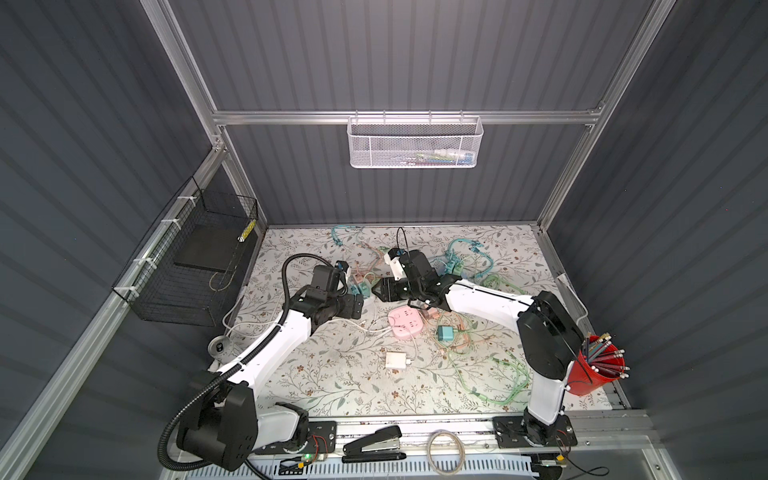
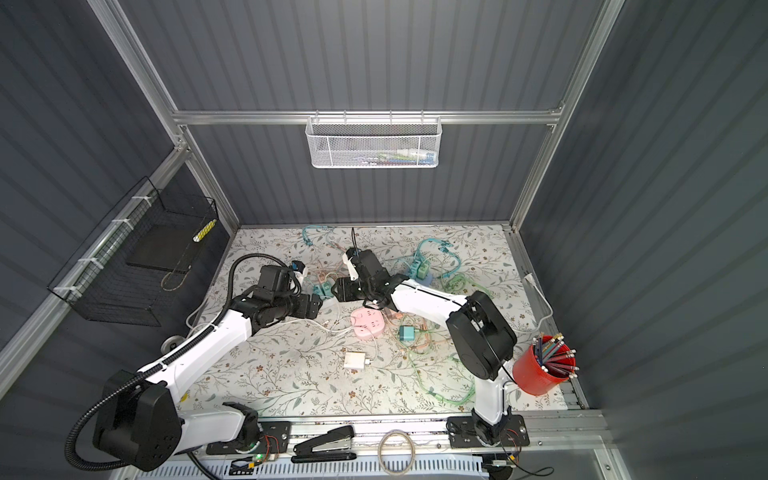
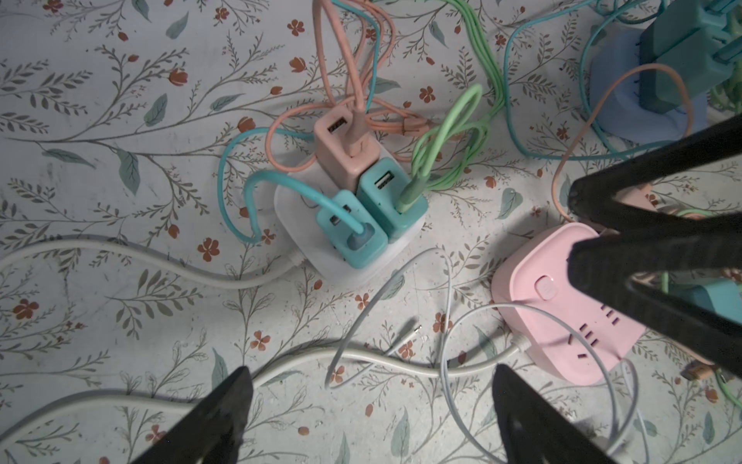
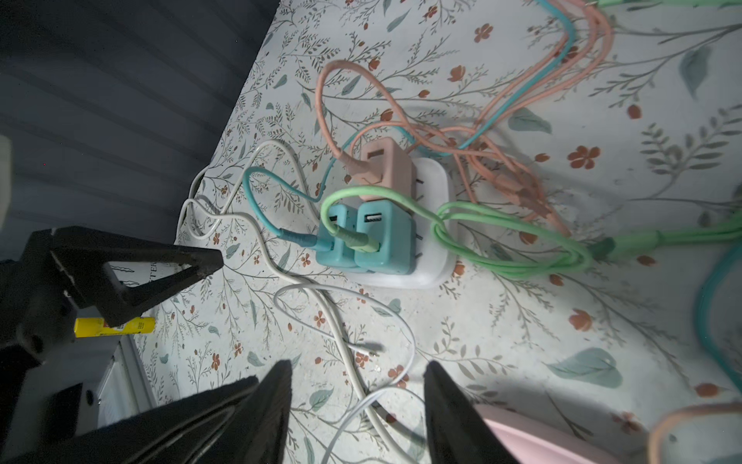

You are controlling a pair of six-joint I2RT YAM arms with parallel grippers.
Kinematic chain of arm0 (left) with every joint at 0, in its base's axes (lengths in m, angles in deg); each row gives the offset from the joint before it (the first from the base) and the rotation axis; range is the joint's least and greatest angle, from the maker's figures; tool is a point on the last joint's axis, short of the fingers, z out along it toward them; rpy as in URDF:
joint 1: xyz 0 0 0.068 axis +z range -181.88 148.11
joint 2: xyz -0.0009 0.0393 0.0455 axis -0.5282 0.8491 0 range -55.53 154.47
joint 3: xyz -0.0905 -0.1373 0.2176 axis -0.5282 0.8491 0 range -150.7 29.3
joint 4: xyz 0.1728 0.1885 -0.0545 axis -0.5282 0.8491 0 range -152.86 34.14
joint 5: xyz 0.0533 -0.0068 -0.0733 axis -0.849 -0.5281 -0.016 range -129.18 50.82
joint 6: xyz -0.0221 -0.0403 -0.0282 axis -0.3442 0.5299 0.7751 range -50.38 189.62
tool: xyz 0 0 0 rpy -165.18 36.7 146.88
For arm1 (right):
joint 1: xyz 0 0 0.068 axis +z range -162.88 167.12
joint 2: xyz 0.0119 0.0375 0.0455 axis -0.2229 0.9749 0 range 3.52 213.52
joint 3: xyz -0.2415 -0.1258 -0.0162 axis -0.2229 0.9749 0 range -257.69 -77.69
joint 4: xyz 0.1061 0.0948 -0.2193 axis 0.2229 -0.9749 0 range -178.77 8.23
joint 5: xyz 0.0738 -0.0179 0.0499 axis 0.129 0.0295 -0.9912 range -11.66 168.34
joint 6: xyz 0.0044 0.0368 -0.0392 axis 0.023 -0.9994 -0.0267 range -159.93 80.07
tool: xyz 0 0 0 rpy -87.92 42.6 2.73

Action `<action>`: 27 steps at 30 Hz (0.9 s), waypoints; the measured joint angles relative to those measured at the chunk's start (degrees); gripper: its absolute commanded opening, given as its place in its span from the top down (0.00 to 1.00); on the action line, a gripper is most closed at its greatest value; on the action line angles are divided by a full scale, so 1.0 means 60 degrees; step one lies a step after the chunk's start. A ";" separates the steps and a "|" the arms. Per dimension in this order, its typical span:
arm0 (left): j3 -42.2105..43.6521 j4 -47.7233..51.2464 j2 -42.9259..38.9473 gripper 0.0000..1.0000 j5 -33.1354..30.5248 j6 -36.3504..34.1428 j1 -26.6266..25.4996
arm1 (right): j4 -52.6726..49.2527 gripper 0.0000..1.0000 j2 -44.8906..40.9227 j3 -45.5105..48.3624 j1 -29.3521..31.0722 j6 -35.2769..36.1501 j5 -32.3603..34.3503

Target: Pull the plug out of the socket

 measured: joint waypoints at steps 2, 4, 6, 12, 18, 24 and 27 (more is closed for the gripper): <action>0.0000 -0.0084 0.0000 0.14 0.0058 -0.0004 0.0131 | -0.0117 0.48 0.0215 -0.0168 0.0015 0.0000 -0.0113; 0.0000 -0.0197 0.0066 0.19 0.0106 -0.0004 0.0262 | -0.0255 0.49 0.0455 -0.0379 0.0022 0.0004 -0.0186; -0.0011 -0.0273 0.0211 0.21 0.0168 -0.0007 0.0361 | -0.0372 0.50 0.0608 -0.0510 0.0022 0.0004 -0.0255; -0.0138 -0.0382 0.0925 0.34 0.0280 -0.0029 0.0543 | -0.0652 0.55 0.1049 -0.0998 0.0022 0.0007 -0.0397; -0.0408 -0.0474 0.1381 0.41 0.0266 -0.0044 0.0612 | -0.0954 0.61 0.1537 -0.1417 0.0022 0.0047 -0.0503; -0.0681 -0.0674 0.1847 0.53 0.0277 -0.0160 0.0612 | -0.1093 0.67 0.2058 -0.1763 -0.0044 0.0084 -0.0590; -0.0812 -0.0703 0.1942 0.57 0.0284 -0.0233 0.0612 | -0.1107 0.68 0.2131 -0.1792 -0.0153 -0.0004 -0.0619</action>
